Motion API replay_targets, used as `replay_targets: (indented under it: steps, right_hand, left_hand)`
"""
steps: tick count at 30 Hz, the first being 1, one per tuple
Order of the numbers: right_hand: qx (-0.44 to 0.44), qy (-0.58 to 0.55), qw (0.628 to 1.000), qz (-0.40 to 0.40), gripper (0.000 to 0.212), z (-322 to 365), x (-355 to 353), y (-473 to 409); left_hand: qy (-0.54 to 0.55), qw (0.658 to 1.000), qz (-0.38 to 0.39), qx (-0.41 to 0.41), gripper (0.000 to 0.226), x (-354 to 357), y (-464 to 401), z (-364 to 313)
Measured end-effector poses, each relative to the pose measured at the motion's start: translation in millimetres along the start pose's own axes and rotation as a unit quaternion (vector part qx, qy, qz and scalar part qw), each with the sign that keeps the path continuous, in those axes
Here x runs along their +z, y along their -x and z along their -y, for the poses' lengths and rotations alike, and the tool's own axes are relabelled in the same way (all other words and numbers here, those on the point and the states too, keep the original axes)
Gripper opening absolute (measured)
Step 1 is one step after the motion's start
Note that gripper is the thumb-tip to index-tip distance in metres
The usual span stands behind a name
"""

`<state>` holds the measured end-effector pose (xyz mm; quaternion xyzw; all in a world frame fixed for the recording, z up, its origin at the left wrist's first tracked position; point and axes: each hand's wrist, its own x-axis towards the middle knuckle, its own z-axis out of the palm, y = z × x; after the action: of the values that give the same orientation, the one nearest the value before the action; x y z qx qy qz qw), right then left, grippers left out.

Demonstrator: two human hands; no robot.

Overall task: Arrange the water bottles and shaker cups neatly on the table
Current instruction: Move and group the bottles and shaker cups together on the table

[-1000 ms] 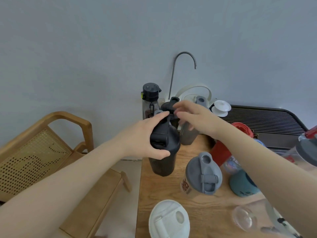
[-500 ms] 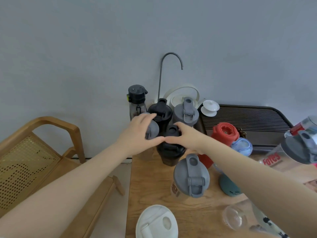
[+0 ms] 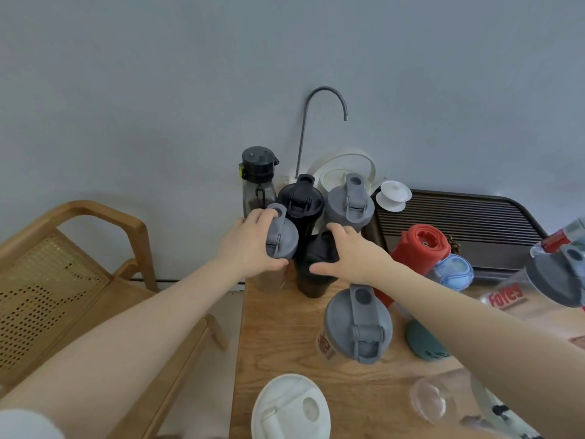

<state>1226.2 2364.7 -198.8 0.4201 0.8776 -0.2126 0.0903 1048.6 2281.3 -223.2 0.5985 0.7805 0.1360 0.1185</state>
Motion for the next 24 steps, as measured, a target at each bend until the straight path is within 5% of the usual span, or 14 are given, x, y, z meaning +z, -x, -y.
replay_targets:
  steps: [10, 16, 21, 24]
  right_hand:
    - [0.008, 0.066, 0.997, 0.026, 0.106, 9.2, 10.0, -26.9]
    - [-0.038, 0.108, 0.990, 0.082, 0.082, 14.3, 5.3, -24.2]
    - [-0.064, 0.162, 0.978, 0.115, 0.090, 20.1, 4.3, -14.1]
    - [-0.084, 0.105, 0.991, -0.025, 0.071, 13.6, -21.3, -8.5]
  left_hand:
    - [-0.006, 1.000, 0.008, 0.002, 0.086, -4.8, 32.0, 16.1]
    - [0.031, 0.999, 0.005, 0.002, 0.089, -5.8, 33.5, 15.5]
    - [0.052, 0.996, -0.072, 0.027, 0.073, -14.7, 28.0, 6.4]
    - [0.058, 0.988, -0.120, 0.083, 0.055, -27.0, 8.9, -2.0]
